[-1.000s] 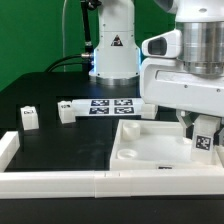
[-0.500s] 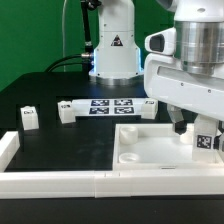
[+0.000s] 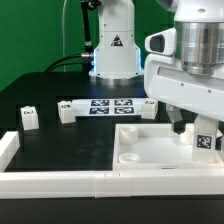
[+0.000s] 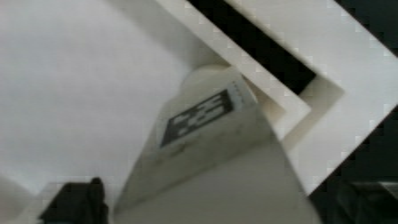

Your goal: Assemble one leg

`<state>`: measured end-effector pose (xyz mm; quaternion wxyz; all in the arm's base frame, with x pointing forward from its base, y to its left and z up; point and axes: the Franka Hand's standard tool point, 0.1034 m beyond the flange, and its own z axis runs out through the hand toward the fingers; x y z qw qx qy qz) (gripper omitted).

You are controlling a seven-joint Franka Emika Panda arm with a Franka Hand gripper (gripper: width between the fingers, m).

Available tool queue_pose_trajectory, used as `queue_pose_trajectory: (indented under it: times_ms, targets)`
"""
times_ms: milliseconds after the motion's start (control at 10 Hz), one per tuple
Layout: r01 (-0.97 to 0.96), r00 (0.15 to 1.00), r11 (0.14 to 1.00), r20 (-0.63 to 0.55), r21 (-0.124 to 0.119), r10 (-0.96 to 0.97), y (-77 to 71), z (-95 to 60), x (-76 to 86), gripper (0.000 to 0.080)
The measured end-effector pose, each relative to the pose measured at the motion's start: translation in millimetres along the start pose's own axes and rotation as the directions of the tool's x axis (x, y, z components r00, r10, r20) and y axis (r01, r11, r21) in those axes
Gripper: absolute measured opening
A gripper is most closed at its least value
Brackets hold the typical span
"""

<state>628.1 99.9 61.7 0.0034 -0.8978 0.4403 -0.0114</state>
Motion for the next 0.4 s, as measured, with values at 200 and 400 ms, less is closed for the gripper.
queue_pose_trajectory:
  times_ms: [200,400]
  targets:
    - [0.0,1.0,1.0,0.0,0.0,0.0,0.0,0.0,0.0,0.0649]
    - [0.0,1.0,1.0,0.0,0.0,0.0,0.0,0.1,0.0,0.0649]
